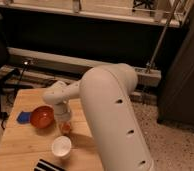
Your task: Drag the pepper across the table
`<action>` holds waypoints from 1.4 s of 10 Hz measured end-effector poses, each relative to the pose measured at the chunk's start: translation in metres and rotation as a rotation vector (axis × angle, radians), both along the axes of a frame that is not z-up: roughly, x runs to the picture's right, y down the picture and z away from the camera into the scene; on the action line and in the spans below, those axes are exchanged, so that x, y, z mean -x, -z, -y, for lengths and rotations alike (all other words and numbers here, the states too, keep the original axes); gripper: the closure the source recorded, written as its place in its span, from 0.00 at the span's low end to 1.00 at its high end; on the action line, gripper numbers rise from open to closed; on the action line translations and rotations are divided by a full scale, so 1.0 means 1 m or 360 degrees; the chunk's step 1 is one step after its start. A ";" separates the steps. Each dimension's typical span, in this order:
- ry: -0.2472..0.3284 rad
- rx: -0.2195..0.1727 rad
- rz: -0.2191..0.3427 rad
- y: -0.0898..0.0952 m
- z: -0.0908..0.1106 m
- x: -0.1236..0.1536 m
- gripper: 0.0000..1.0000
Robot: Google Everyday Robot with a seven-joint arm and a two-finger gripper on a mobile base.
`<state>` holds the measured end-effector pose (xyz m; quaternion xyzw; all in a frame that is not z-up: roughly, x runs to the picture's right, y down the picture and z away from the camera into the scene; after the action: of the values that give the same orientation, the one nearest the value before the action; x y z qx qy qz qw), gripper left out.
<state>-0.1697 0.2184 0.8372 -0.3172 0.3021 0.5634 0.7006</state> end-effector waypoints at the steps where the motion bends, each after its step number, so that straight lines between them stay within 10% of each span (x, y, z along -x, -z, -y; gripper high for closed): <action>1: -0.0009 0.0001 -0.0011 -0.001 0.001 -0.003 0.70; 14: -0.0245 -0.0021 -0.0244 -0.029 0.023 -0.088 0.70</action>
<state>-0.0817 0.1954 0.8664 -0.2907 0.3259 0.6401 0.6321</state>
